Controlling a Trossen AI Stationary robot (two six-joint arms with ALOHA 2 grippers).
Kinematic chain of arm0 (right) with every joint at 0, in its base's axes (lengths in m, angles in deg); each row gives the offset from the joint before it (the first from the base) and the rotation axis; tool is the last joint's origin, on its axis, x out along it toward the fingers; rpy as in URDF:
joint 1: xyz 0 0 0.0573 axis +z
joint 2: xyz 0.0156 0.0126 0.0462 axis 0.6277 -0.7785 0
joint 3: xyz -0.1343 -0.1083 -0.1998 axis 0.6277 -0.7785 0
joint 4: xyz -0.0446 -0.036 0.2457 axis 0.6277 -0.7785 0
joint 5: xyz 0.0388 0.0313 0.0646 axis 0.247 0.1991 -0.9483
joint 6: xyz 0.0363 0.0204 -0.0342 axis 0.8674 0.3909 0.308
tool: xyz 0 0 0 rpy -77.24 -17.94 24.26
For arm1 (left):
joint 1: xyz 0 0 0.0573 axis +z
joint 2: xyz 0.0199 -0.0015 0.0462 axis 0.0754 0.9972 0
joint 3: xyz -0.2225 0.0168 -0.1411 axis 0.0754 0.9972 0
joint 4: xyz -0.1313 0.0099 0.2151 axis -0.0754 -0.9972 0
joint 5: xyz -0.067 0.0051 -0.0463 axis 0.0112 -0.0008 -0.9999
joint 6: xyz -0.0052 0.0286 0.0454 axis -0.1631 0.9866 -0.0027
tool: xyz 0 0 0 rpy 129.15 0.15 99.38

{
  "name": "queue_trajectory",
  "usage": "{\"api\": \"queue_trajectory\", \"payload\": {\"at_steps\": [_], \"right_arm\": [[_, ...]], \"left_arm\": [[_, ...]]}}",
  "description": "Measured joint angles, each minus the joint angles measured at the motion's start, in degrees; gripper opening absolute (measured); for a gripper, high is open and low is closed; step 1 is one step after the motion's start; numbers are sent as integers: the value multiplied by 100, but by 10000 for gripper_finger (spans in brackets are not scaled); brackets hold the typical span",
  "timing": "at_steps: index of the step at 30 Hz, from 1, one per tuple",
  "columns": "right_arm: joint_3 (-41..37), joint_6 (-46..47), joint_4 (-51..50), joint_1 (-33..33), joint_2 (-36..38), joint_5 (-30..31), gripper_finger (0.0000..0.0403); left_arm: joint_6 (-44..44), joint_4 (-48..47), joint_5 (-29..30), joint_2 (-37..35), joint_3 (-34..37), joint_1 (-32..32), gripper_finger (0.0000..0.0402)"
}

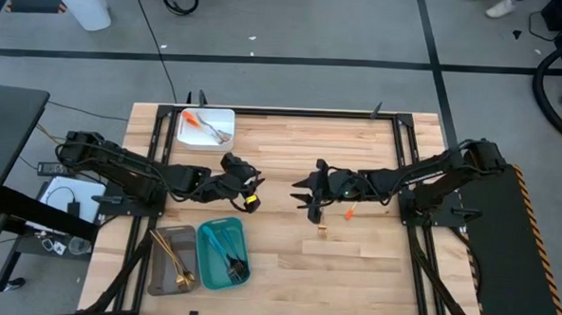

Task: Sort silverware by color (type)
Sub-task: Put the gold fork into the black bin

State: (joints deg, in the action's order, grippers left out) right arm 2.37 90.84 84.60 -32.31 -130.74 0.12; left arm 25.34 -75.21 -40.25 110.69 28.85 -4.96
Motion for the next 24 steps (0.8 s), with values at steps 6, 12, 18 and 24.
{"api": "queue_trajectory", "payload": {"at_steps": [6, 12, 18, 24], "right_arm": [[0, 654, -466, 4, 160, -148, 140], [0, 1221, -799, 17, 154, -468, 139], [0, 1092, -1659, 22, 154, -672, 139], [0, 589, -2460, 22, 154, -896, 139]], "left_arm": [[-37, 0, -53, 0, 0, -83, 117], [-42, 20, -64, 0, 0, -125, 117], [-42, -2, -130, 0, 0, -127, 117], [-44, -2, -129, 0, 0, -125, 117]]}}
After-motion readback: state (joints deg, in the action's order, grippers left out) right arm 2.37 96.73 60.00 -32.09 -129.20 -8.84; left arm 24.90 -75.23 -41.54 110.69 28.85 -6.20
